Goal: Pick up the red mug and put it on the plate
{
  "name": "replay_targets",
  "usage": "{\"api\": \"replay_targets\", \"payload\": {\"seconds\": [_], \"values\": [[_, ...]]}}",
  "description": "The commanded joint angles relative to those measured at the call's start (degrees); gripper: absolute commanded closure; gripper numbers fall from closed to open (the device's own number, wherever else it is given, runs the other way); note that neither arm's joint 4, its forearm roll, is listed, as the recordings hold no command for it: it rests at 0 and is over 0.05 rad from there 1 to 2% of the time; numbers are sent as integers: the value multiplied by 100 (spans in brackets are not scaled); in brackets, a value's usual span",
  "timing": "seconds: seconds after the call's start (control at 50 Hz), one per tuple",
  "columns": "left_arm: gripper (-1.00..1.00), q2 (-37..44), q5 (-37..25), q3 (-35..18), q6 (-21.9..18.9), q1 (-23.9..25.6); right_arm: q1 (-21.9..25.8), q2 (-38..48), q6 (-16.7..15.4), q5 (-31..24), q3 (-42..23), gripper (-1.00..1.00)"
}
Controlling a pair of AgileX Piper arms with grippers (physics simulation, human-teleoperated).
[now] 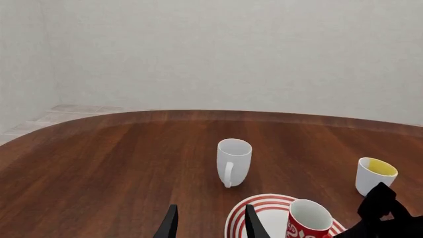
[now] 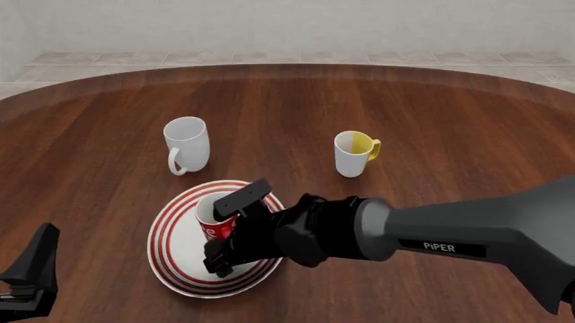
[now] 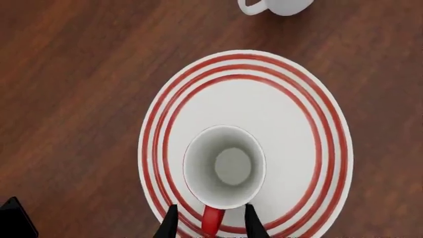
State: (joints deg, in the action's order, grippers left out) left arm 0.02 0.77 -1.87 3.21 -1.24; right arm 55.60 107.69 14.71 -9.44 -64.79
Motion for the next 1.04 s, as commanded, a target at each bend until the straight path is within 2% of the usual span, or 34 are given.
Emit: {"api": "replay_targets", "payload": {"seconds": [0.02,0.24,0.38,0.4,0.54,0.58,0.64,0.68,0.74,0.78,0.82,0.88,0.92,1.04], "values": [[-100,0,27,25,-20,8,5,-273,-63,-104,42,-100],[-100,0,55,30,-63,25,-159,-1093,-331,-454,225,-100],[-100,-1,62,7,-81,19,-92,-1731,-491,-714,317,-100],[-100,-1,55,-3,-87,16,-201,-1985,-626,-812,352,-100],[-100,-1,74,3,-91,5,-374,-2664,-979,-1191,235,-100],[-100,-1,75,2,-94,3,-394,-2811,-975,-1282,189,-100],[-100,-1,59,-6,-104,-7,-561,-3259,-1289,-1558,43,-100],[-100,-1,80,16,-106,-8,-568,-3335,-1336,-1619,4,-100],[-100,-1,43,-20,-114,-21,-780,-3709,-1581,-1844,-72,-100],[-100,-1,79,9,-132,-16,-860,-3830,-1617,-1996,-103,-100],[-100,-1,41,-29,-144,-15,-1075,-4276,-1890,-2163,-159,-100],[-100,-1,44,-35,-160,-9,-1277,-4651,-2101,-2332,-183,-100],[-100,-1,54,-28,-169,-8,-1329,-4746,-2127,-2413,-193,-100],[-100,-1,86,8,-189,-8,-1892,-5591,-2470,-2790,-267,-100]]}}
